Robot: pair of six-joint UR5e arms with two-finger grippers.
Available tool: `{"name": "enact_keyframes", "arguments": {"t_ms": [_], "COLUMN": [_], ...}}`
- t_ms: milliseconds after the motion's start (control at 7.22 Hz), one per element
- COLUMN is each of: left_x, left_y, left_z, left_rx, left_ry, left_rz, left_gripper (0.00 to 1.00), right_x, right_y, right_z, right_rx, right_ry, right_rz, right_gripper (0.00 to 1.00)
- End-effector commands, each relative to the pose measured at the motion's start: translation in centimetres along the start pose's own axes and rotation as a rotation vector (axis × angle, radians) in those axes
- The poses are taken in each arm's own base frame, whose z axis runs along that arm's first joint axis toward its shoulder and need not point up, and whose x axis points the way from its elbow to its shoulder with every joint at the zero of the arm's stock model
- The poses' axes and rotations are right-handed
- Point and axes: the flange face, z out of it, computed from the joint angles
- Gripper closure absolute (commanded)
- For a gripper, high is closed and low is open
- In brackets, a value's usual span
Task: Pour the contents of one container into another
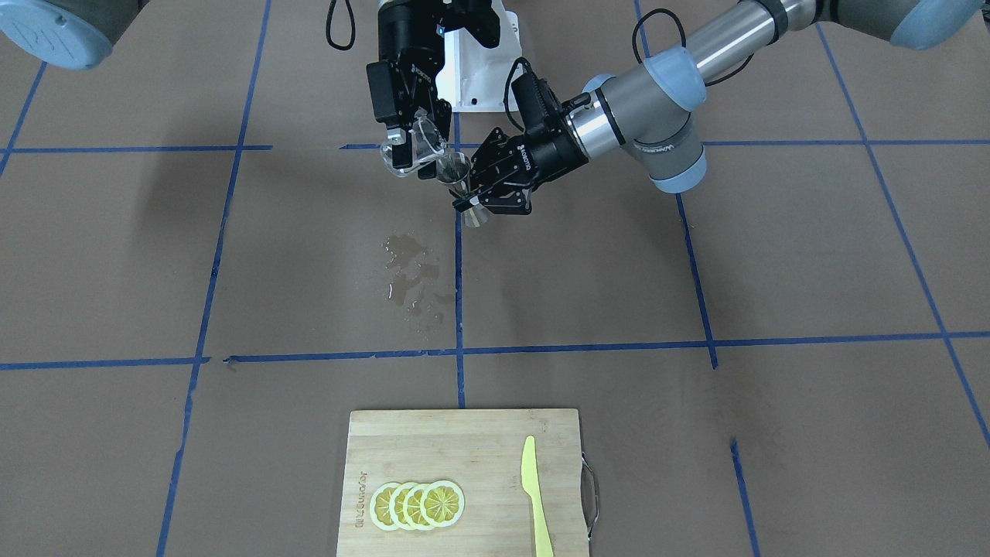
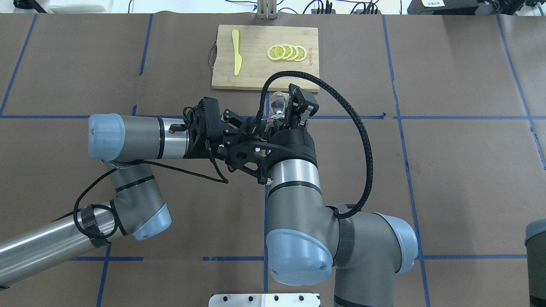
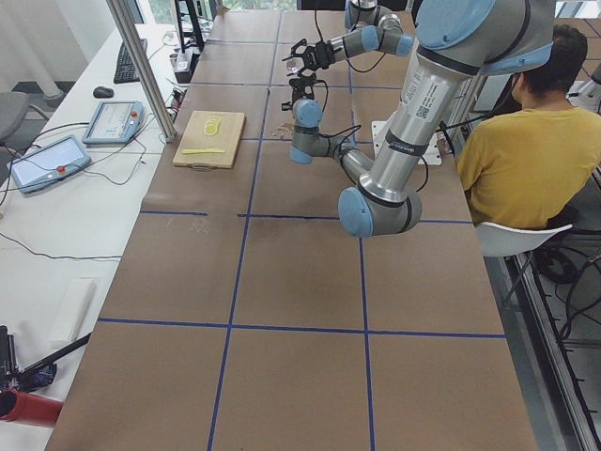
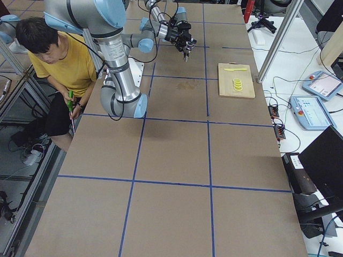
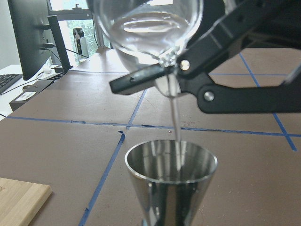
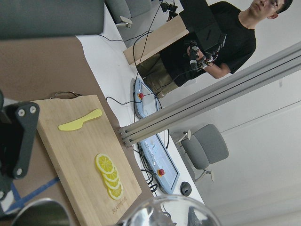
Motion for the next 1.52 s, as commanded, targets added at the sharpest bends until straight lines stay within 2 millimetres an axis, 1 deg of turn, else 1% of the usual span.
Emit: {"name": "enact_keyframes", "arguments": {"t_ms": [0,277,1384], "left_x": [0.04,0.05,0.10], "left_y": [-0.09,-0.08,-0.23], "left_z": [-0.07,-0.07,-0.12], "left_rx": [0.002,0.002,0.005], "left_ry": [0.000,0.002,0.002], "left_rz": [0.001,0.001,0.005], "left_gripper": [1.00,1.00,1.00], "right_x": [0.03,0.06,0.19], "right_y": [-0.03,-0.03,-0.17], "right_z": [0.00,0.00,0.00], "right_rx": [0.000,0.000,0.001], "right_ry": [0.003,0.007,0.022], "right_rz": [-0.029,-0.072,-0.120], "right_gripper": [1.00,1.00,1.00]}}
